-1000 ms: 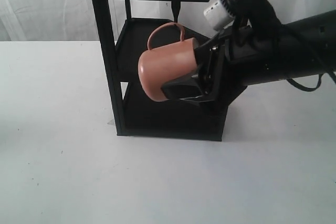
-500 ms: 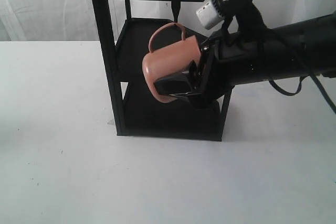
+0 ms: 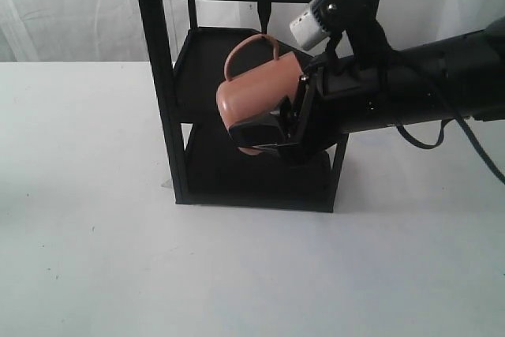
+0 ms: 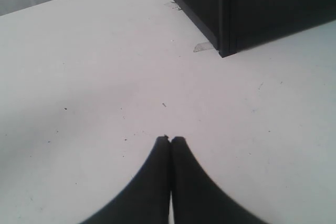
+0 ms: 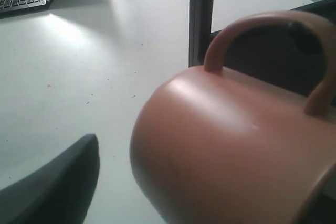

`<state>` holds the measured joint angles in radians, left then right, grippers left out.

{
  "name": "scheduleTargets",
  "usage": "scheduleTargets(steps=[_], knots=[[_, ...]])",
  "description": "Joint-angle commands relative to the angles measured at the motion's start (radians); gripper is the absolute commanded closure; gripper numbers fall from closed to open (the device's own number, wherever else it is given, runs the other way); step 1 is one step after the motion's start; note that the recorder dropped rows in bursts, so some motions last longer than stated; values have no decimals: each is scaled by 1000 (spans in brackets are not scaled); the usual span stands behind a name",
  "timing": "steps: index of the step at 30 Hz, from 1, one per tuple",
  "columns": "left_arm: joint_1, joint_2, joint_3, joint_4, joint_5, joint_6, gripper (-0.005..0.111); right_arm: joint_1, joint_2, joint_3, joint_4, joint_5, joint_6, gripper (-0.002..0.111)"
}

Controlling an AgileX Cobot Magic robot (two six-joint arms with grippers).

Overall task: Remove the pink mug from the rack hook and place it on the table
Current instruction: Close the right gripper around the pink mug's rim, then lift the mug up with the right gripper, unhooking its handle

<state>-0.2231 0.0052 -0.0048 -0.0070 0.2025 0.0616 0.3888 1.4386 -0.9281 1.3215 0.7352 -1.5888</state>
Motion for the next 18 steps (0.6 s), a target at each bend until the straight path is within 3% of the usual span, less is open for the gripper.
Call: scheduleTargets(steps=[1, 13, 18], knots=[[3, -5, 5, -3, 1, -6, 107, 0, 1, -6, 12, 6, -11, 53], [3, -5, 5, -3, 1, -6, 107, 0, 1, -6, 36, -56, -11, 106], [1, -5, 5, -3, 1, -6, 107, 0, -9, -13, 123, -56, -37, 108]])
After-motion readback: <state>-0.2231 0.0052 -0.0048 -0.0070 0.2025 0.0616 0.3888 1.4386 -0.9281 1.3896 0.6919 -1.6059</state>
